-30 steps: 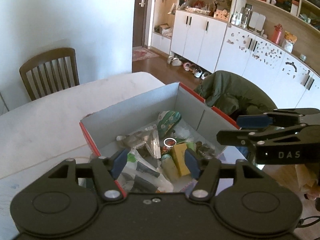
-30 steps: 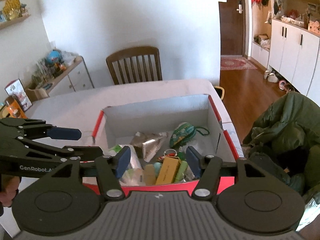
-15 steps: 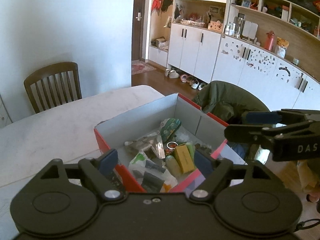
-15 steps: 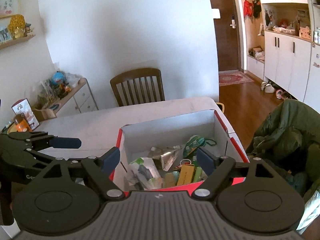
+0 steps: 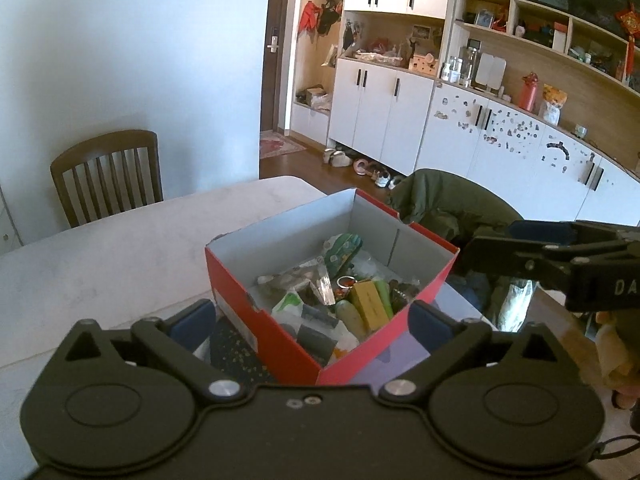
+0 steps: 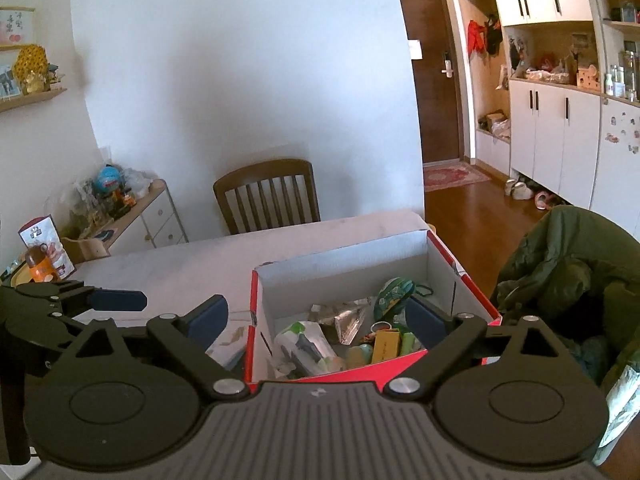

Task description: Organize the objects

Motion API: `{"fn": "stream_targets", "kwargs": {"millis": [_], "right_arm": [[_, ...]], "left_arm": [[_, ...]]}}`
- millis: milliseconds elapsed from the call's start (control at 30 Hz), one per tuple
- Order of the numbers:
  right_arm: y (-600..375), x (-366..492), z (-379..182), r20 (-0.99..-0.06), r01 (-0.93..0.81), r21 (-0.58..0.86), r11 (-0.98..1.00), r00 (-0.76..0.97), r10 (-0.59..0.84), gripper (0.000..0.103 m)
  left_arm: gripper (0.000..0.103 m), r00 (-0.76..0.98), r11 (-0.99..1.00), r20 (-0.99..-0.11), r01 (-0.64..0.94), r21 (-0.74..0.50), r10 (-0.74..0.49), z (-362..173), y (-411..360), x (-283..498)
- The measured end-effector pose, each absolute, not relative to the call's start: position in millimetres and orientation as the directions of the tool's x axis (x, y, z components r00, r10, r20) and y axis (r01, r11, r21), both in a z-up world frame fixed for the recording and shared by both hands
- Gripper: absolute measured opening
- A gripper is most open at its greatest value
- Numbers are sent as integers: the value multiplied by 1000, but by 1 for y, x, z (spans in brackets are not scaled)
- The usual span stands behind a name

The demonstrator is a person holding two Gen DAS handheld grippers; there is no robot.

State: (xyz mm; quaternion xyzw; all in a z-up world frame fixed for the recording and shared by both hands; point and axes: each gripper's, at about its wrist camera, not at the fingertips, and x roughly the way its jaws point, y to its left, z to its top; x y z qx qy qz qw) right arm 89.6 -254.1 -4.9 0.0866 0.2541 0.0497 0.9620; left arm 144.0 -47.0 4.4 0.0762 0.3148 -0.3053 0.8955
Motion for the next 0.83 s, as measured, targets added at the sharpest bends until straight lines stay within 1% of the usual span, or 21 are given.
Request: {"fn": "stream_targets", "kwargs": {"millis": [233,567,833], "right_arm": [[-243,79,-5,-473,-38,202,979,871,132,100],[-235,70,-7,-486,15,200,980,870,86,100],[-227,70,-9,-495,22,187,982,865,75,100]], "left_arm": [[102,609,796,-603,601,-74,-516,3,-34,141],[102,614,798,-597,598,-75,-517,-1,-24,142],[102,614,792,-592,607,-68,-522,-3,-19,141]]}}
